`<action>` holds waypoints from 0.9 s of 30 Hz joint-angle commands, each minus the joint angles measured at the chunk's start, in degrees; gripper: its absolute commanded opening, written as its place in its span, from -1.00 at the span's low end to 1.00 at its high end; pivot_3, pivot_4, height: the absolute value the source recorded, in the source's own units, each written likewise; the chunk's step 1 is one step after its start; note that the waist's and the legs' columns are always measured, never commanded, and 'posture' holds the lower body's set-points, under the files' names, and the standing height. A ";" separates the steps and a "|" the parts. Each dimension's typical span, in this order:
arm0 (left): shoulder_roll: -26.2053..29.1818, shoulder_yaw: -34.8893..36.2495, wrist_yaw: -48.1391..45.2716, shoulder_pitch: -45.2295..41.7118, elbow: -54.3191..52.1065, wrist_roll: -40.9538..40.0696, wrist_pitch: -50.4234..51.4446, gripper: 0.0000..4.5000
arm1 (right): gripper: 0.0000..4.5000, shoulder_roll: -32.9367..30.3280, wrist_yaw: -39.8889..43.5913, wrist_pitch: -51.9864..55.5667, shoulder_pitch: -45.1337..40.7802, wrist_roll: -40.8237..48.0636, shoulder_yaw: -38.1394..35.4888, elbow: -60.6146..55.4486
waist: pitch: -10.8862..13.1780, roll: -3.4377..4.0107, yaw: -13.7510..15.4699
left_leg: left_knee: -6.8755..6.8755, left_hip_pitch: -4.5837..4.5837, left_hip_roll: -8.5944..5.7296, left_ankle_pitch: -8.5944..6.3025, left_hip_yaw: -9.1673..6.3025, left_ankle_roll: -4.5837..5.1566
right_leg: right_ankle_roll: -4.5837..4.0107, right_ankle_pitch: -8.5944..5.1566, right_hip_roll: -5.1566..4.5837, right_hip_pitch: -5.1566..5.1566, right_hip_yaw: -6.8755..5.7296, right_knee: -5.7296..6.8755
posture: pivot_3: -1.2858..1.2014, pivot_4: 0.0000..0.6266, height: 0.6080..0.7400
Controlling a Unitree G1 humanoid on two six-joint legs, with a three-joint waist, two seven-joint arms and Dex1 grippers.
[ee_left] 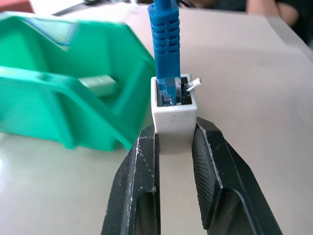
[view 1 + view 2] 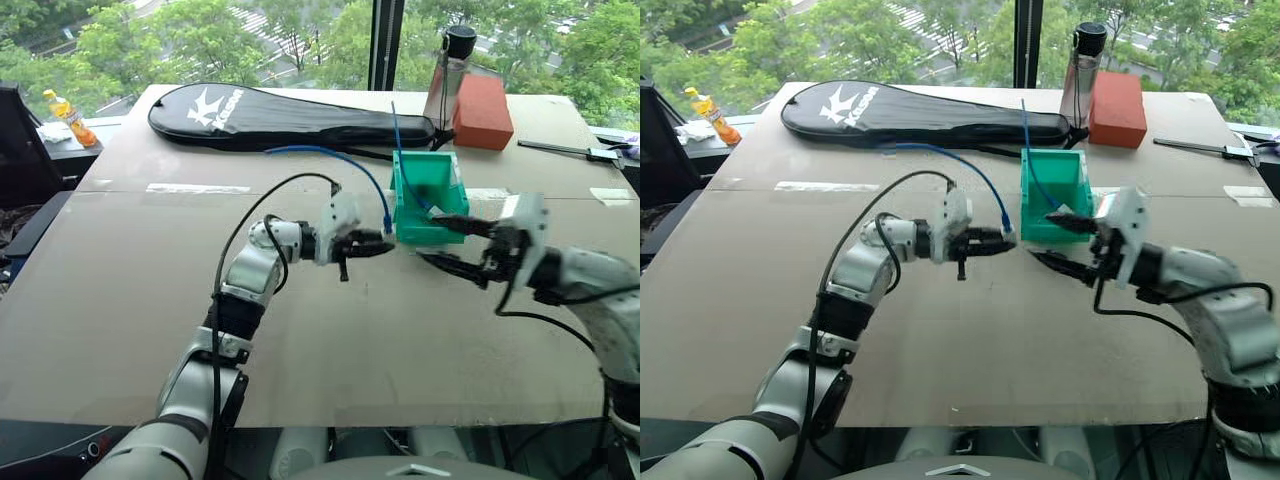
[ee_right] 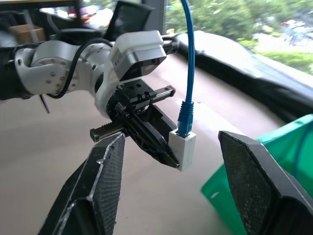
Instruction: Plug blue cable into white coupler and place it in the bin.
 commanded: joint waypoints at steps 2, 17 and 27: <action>-4.11 3.08 8.78 -14.26 4.74 -2.74 17.24 -0.85 | 0.34 2.13 -9.81 -0.42 11.71 -3.77 -5.83 -10.40 | 0.02 -0.01 -0.05 | 0.06 -0.10 -0.16 0.00 -0.11 0.00 | 0.01 -0.01 -0.03 -0.02 -0.07 0.01 | 0.03 -0.52 1.00; -16.15 10.32 20.94 -40.27 49.34 0.00 13.89 0.18 | 0.36 10.40 -21.50 -6.59 31.41 -14.96 -3.93 -18.96 | 0.07 -0.07 -0.77 | -0.06 0.13 -0.64 0.01 -0.11 0.03 | 0.13 -0.11 -0.05 0.00 0.34 0.05 | 0.03 -0.52 1.00; -5.79 9.66 7.13 -27.05 17.41 -5.41 25.81 0.81 | 0.36 8.67 -18.49 -8.86 28.43 -13.40 -6.35 -12.82 | 0.04 -0.01 -2.14 | -0.16 0.31 -0.59 0.01 0.08 0.01 | 0.14 -0.12 -0.08 0.01 0.59 0.14 | 0.03 -0.52 1.00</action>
